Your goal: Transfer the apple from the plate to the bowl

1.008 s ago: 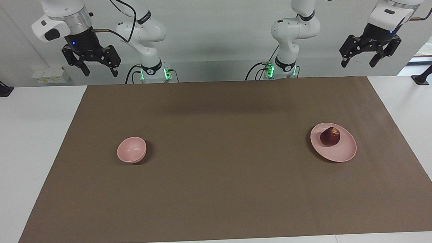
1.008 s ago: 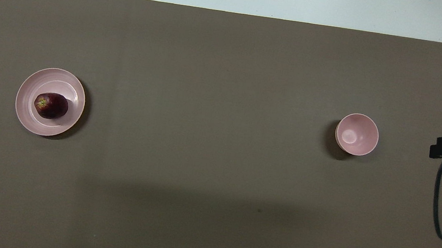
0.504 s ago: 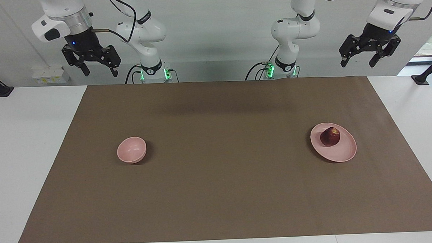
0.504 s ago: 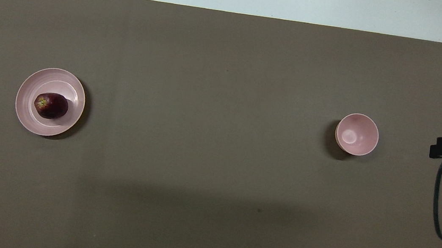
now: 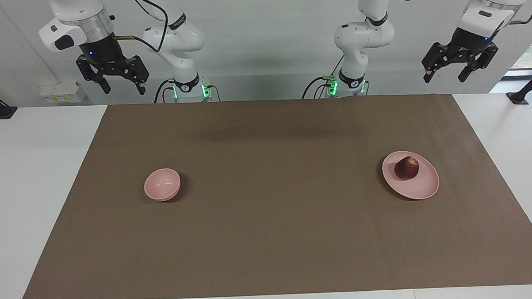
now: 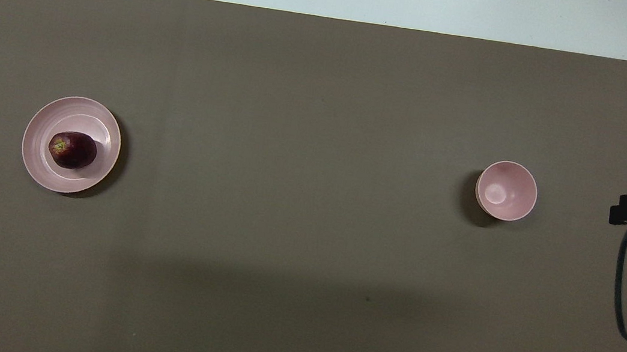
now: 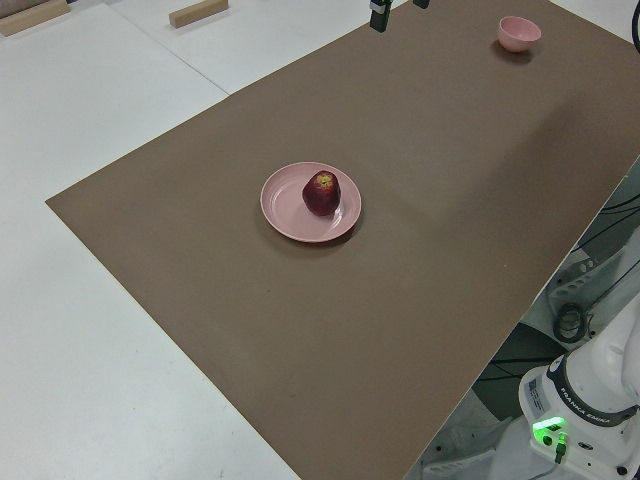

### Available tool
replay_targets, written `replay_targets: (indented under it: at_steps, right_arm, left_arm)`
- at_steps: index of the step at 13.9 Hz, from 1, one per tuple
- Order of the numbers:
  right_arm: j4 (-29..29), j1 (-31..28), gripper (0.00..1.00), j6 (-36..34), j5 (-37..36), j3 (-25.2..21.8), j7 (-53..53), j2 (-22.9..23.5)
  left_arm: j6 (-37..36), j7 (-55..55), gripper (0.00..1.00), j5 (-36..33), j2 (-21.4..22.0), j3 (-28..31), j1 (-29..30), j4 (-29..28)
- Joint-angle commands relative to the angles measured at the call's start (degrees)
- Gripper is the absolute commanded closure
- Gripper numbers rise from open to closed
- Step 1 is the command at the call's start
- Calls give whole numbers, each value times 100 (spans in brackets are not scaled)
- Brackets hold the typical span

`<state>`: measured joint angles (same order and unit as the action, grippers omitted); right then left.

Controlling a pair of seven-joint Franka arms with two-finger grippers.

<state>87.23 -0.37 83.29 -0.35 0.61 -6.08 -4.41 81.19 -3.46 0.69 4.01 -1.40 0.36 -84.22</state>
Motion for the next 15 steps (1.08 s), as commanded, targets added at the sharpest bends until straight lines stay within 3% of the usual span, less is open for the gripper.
replay_targets:
  at_steps: [1, 11, 15]
  right_arm:
    - [-83, -86, 0, -32, 123, 27, 63, 46]
    - [-83, -86, 0, -32, 123, 27, 63, 46]
    - [-83, -86, 0, -32, 123, 27, 63, 46]
  left_arm:
    - [11, -23, 0, -60, 126, -10, 34, -130]
    - [-253, 56, 0, -60, 170, -10, 26, -182]
    - [475, -14, 0, -51, 188, -1, 96, -567]
